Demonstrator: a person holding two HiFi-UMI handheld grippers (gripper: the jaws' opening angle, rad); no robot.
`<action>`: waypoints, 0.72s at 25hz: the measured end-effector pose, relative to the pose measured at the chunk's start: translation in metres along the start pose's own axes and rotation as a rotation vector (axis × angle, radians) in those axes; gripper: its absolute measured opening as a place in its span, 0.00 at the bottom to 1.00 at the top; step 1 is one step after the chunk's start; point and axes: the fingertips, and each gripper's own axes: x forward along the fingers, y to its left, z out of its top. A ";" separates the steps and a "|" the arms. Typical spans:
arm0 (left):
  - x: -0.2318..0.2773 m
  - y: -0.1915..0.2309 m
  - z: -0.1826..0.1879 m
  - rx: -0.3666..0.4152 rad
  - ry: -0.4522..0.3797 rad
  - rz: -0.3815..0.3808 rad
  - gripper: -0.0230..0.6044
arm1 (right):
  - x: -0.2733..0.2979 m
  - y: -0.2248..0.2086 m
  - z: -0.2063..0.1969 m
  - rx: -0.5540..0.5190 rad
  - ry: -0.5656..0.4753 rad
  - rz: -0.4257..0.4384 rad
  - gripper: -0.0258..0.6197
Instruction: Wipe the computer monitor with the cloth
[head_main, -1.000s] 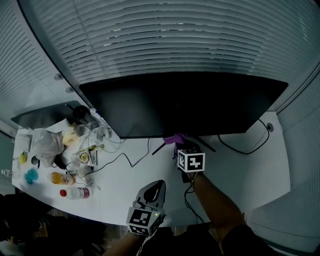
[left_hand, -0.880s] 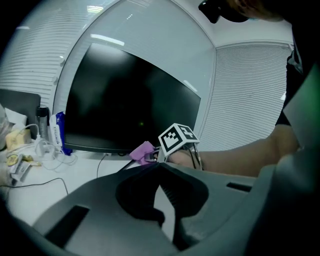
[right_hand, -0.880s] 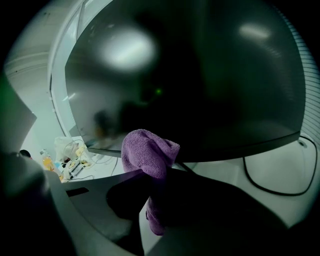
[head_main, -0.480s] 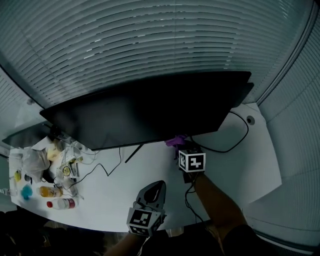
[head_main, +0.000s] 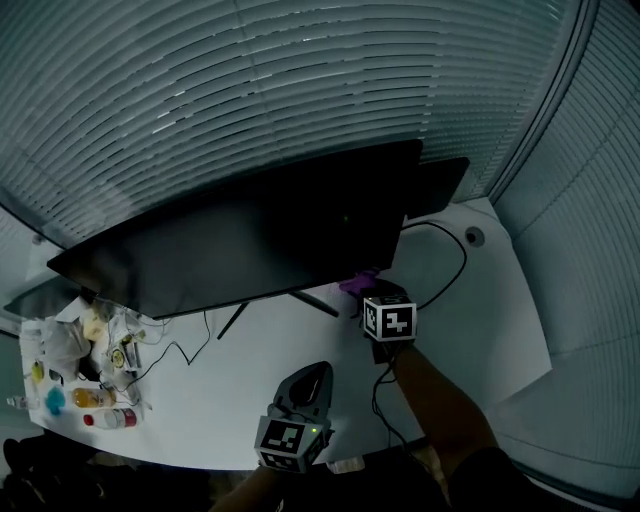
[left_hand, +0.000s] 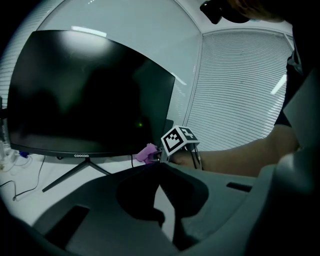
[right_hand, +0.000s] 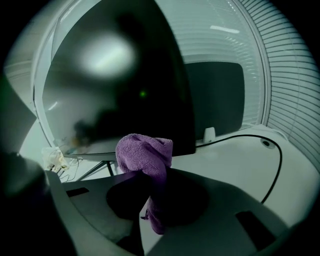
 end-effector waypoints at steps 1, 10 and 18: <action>0.005 -0.006 0.001 0.003 0.001 -0.001 0.05 | -0.002 -0.009 0.001 0.002 -0.001 -0.002 0.16; 0.029 -0.043 0.008 0.010 0.008 0.017 0.05 | -0.016 -0.060 0.011 0.017 -0.003 -0.008 0.16; 0.023 -0.051 0.000 0.034 0.010 0.034 0.05 | -0.023 -0.074 0.012 0.035 -0.045 -0.012 0.16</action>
